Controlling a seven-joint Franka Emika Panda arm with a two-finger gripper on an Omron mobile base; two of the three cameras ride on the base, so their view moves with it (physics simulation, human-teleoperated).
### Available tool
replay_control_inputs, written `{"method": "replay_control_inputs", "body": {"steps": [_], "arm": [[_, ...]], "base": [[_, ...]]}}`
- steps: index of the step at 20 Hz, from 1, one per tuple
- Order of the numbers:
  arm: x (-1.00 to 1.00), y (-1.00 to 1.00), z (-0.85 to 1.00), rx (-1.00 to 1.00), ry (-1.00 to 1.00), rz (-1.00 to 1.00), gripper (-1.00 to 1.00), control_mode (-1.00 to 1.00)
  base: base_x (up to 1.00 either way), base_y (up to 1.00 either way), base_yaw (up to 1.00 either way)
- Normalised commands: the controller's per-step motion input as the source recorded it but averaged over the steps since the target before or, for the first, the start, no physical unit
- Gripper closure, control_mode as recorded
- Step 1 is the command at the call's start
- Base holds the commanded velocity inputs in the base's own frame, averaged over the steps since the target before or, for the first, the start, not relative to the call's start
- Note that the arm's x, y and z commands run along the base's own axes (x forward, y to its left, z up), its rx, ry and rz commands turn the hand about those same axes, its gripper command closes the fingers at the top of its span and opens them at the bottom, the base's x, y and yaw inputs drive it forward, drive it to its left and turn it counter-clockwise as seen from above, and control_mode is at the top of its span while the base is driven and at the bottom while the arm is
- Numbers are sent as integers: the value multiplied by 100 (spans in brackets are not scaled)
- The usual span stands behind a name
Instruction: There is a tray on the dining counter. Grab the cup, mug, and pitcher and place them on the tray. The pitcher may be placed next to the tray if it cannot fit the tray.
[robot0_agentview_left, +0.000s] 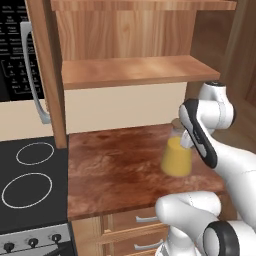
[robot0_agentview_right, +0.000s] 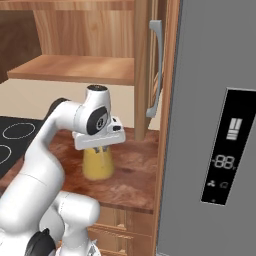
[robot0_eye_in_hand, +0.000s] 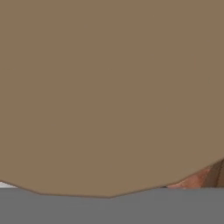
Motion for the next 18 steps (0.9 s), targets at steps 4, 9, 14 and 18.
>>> {"method": "replay_control_inputs", "body": {"steps": [4, 9, 14, 18], "arm": [[-34, 15, 4, 0, 0, 0, 100, -100], [-24, 9, 0, -1, 0, 0, 100, -100], [-15, 21, 11, -1, 0, 0, 100, -100], [-9, 11, 30, 0, 0, 0, 100, -100]], "base": [[0, 0, 0], [0, 0, 0], [0, 0, 0], [0, 0, 0]]}}
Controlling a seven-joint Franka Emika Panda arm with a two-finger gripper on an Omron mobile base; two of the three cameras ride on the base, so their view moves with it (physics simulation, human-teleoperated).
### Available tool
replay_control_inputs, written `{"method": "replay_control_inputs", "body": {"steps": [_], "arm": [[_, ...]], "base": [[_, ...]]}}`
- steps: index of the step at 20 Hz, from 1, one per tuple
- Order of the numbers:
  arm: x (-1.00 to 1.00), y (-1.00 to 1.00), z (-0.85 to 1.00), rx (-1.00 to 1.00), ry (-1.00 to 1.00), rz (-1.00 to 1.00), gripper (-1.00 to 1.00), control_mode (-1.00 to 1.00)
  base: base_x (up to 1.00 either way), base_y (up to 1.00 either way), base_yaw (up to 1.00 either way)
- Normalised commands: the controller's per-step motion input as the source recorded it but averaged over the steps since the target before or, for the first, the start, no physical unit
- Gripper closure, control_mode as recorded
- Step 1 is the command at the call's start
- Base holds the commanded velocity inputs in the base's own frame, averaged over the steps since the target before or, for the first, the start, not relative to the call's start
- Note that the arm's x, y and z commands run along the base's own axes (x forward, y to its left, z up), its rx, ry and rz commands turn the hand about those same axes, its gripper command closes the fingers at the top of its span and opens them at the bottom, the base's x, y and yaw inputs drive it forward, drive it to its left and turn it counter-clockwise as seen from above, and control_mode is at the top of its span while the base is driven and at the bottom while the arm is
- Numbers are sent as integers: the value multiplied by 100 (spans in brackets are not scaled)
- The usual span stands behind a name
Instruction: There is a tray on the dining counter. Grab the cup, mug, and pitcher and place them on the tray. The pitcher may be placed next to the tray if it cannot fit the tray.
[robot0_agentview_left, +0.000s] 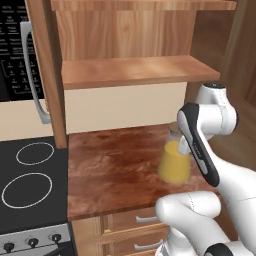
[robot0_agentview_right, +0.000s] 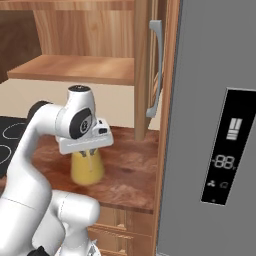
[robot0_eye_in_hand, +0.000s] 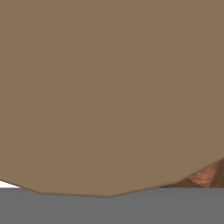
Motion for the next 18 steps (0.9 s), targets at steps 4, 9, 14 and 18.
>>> {"method": "replay_control_inputs", "body": {"steps": [4, 9, 14, 18], "arm": [[0, 8, 16, 0, 0, 0, 100, -100], [-6, 3, 10, 0, 0, 0, 100, 100], [0, 0, 0, 0, 0, 0, 100, 100], [0, 0, 0, 0, 0, 0, 100, 100]], "base": [[0, 0, 0], [-6, 0, 0], [-79, 0, 5], [-100, 3, 13]]}}
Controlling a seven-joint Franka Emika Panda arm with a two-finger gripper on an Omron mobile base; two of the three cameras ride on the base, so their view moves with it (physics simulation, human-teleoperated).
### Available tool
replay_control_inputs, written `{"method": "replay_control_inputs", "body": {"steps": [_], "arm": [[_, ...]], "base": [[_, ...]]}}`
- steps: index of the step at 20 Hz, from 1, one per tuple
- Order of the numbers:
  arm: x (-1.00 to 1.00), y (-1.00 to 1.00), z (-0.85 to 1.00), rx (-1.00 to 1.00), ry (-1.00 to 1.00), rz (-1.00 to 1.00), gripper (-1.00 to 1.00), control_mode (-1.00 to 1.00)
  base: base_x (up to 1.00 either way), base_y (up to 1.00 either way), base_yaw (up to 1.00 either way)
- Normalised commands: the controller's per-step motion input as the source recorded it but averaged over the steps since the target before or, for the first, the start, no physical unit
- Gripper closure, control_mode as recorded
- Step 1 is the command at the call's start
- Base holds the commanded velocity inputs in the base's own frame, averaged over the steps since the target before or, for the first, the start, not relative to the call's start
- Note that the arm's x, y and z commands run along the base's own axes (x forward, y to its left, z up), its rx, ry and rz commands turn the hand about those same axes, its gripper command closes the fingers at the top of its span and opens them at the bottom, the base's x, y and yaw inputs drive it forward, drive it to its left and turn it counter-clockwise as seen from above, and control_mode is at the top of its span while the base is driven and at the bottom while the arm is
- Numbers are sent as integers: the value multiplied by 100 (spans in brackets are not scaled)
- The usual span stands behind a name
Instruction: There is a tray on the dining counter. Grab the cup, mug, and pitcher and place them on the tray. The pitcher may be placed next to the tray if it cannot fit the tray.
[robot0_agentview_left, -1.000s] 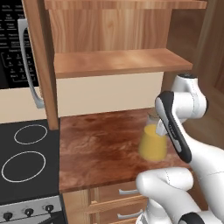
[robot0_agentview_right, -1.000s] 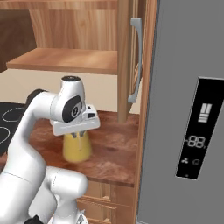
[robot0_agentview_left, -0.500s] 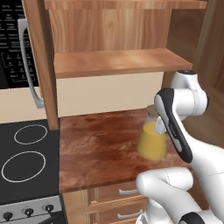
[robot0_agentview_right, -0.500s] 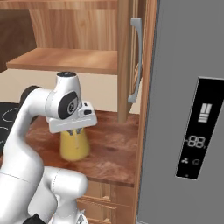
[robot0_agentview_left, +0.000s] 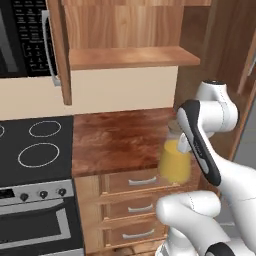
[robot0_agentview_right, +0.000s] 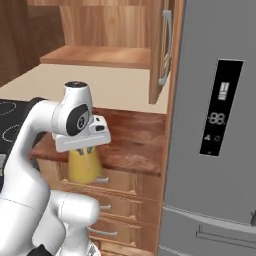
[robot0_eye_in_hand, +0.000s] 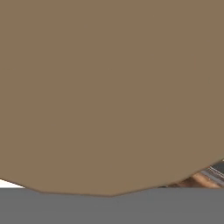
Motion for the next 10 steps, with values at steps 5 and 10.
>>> {"method": "replay_control_inputs", "body": {"steps": [5, 10], "arm": [[0, 0, 0, 0, 0, 0, 100, 100], [0, 0, 0, 0, 0, 0, 100, 100]], "base": [[-100, 50, 34], [-67, 84, 54]]}}
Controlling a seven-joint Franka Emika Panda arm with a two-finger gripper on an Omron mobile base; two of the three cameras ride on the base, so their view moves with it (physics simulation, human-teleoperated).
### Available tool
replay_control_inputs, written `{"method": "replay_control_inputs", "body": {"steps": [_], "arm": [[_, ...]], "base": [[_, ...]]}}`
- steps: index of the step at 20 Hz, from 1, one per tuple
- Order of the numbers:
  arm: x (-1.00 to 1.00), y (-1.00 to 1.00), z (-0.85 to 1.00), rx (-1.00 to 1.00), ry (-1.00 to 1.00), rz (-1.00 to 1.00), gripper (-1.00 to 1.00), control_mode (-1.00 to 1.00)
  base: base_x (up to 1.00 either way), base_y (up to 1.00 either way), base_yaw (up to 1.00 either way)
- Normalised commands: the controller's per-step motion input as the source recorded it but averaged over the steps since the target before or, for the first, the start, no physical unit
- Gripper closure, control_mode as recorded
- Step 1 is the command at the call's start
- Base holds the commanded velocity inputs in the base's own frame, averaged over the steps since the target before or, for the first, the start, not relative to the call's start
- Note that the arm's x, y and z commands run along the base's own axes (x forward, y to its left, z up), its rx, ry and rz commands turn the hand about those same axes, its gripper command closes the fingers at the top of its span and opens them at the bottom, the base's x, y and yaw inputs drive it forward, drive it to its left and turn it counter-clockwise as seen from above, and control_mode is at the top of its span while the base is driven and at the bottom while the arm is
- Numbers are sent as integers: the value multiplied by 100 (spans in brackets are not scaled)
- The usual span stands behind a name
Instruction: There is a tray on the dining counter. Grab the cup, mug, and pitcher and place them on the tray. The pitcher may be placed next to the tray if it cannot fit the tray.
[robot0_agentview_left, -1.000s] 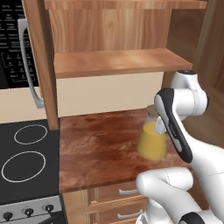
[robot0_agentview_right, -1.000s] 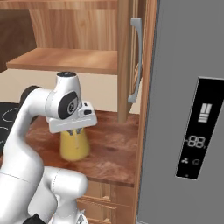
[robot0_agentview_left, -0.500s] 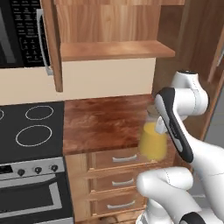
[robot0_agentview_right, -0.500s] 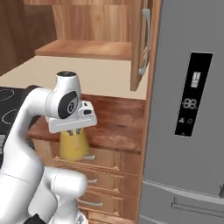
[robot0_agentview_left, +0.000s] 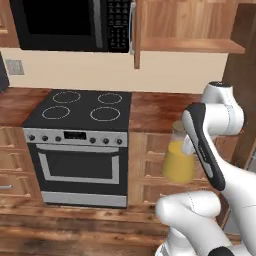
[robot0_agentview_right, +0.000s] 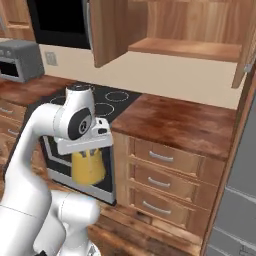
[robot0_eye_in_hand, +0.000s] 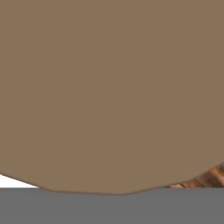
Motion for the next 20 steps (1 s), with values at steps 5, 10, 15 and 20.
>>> {"method": "replay_control_inputs", "body": {"steps": [5, 10, 15, 20], "arm": [[0, 0, 0, 0, 0, 0, 100, 100], [0, 0, 0, 0, 0, 0, 100, 100], [0, 0, 0, 0, 0, 0, 100, 100], [0, 0, 0, 0, 0, 0, 100, 100]], "base": [[-18, 95, 58], [20, 43, 69], [91, 2, 67], [100, 0, 63]]}}
